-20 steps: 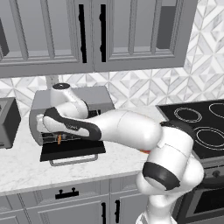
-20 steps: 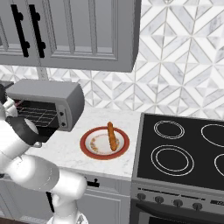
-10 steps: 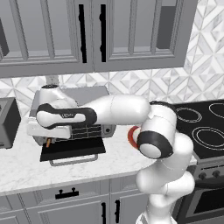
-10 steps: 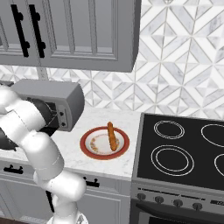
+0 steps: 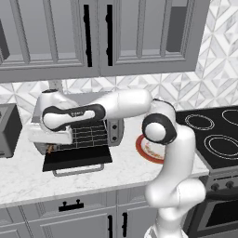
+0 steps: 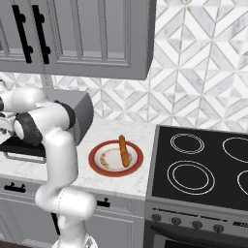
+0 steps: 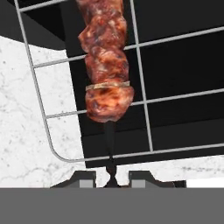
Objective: Pick up the kebab skewer and baguette bread, and place them inside the toaster oven. Close the toaster oven door and start by setting the timer.
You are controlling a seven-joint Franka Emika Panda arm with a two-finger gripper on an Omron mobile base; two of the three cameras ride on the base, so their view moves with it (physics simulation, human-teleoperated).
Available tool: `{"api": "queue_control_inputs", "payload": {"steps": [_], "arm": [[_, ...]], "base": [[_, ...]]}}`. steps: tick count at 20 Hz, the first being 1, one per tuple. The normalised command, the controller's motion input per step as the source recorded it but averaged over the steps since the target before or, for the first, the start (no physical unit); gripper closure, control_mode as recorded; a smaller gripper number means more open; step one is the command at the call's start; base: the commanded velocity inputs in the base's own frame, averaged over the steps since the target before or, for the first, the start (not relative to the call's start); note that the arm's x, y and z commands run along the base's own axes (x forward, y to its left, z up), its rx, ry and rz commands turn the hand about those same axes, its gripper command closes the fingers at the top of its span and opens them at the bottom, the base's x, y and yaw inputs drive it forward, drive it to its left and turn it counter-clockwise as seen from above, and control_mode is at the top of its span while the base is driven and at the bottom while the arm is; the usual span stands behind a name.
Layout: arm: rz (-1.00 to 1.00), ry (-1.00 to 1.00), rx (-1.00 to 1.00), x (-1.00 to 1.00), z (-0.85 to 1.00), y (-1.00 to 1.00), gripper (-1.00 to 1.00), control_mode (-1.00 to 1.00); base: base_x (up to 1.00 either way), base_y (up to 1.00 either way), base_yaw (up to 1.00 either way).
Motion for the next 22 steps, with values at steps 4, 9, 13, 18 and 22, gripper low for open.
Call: {"api": "queue_control_inputs", "payload": {"steps": [4,9,13,18,22], "arm": [[0.00,0.01,-0.04,0.42,-0.07,0.00,1.00,-1.00],[0.00,0.02,-0.05,0.36,-0.23,0.00,1.00,-1.00],[0.00,0.01,-0.03,0.16,-0.32,0.00,1.00,-1.00],[0.00,0.00,-0.04,0.00,-0.44,0.00,1.00,-1.00],[0.00,0.00,-0.02,-0.03,-0.35,-0.13,-1.00,-1.00]], "base": [[0.00,0.00,0.00],[0.00,0.00,0.00],[0.00,0.00,0.00],[0.00,0.00,0.00],[0.00,0.00,0.00]]}}
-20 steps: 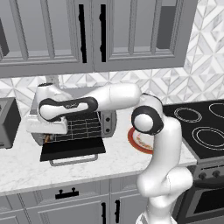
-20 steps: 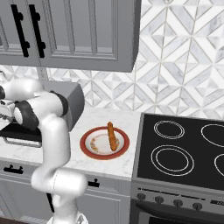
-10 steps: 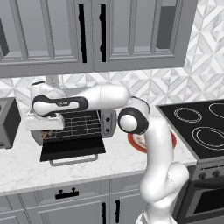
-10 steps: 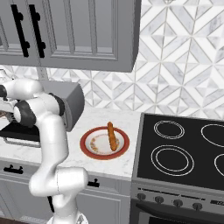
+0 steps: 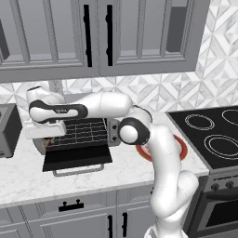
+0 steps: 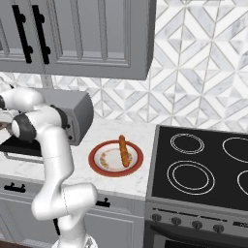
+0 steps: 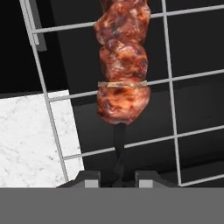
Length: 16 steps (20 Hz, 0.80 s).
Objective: Pick up the kebab skewer and baguette bread, and place them inside the toaster oven. Close the toaster oven door and start by setting the timer.
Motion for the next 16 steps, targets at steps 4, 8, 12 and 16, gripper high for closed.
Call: {"api": "queue_control_inputs", "payload": {"steps": [4,8,12,16], "arm": [[0.00,0.00,-0.01,-0.31,-0.41,-0.36,-1.00,-1.00],[0.00,0.00,-0.02,-0.46,-0.48,-0.28,-1.00,-1.00],[0.00,0.00,0.00,-0.57,-0.46,-0.25,-1.00,-1.00],[0.00,0.00,0.00,-0.37,-0.31,-0.22,-1.00,-1.00]], "base": [[0.00,0.00,0.00],[0.00,0.00,0.00],[0.00,0.00,0.00],[0.00,0.00,0.00]]}}
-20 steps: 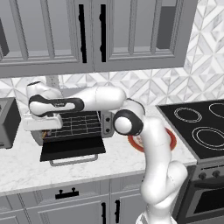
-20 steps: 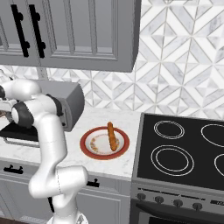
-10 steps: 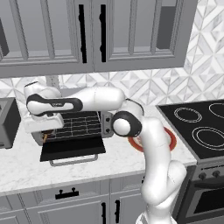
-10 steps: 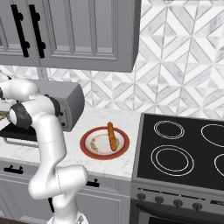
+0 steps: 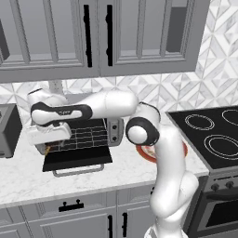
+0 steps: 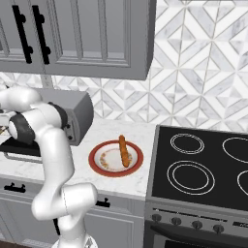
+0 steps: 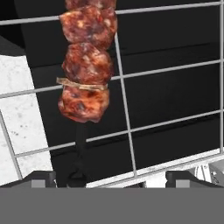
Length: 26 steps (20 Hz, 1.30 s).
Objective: Pick up the kebab skewer and baguette bread, and place them inside the toaster oven. Close the toaster oven door and start by setting the timer.
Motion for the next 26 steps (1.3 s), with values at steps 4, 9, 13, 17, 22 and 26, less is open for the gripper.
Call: {"api": "queue_control_inputs", "payload": {"steps": [4,9,13,17,22,26], "arm": [[0.00,0.00,0.00,0.00,0.03,-0.29,-1.00,-1.00],[0.00,-0.01,0.00,-0.42,0.12,-0.23,-1.00,-1.00],[0.00,-0.04,0.00,-0.31,0.22,-0.21,-1.00,-1.00],[0.00,-0.04,0.00,-0.50,0.18,-0.34,-1.00,-1.00],[0.00,-0.06,0.01,-0.49,0.19,-0.78,-1.00,-1.00],[0.00,-0.10,0.09,-0.21,0.26,-0.84,-1.00,-1.00]], "base": [[0.00,0.00,0.00],[0.00,0.00,0.00],[0.00,0.00,0.00],[0.00,0.00,0.00],[0.00,0.00,0.00],[0.00,0.00,0.00]]}}
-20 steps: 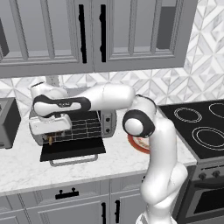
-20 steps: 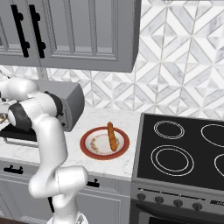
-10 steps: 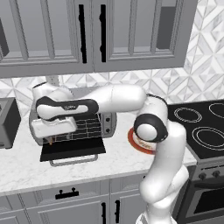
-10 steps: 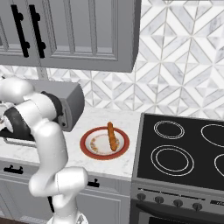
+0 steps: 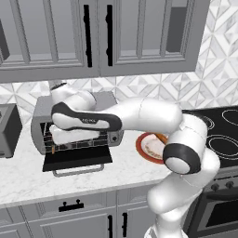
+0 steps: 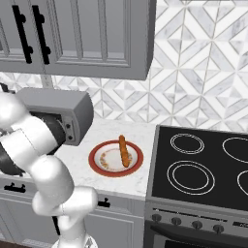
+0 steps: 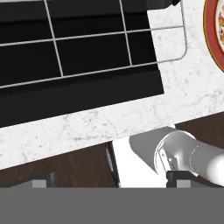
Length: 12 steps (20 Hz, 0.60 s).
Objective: Pick up the kebab skewer and baguette bread, and place them inside the toaster oven. Close the toaster oven door and start by setting the timer.
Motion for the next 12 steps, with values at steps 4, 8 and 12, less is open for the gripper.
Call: {"api": "queue_control_inputs", "payload": {"steps": [4,8,12], "arm": [[0.00,-0.06,0.13,-0.16,0.34,-0.98,-1.00,-1.00],[0.00,-0.02,0.11,-0.42,0.21,-1.00,-1.00,-1.00],[0.06,-0.03,0.09,-0.68,0.05,-1.00,-1.00,-1.00]], "base": [[0.00,0.00,0.00],[0.00,0.00,0.00],[0.00,0.00,0.00]]}}
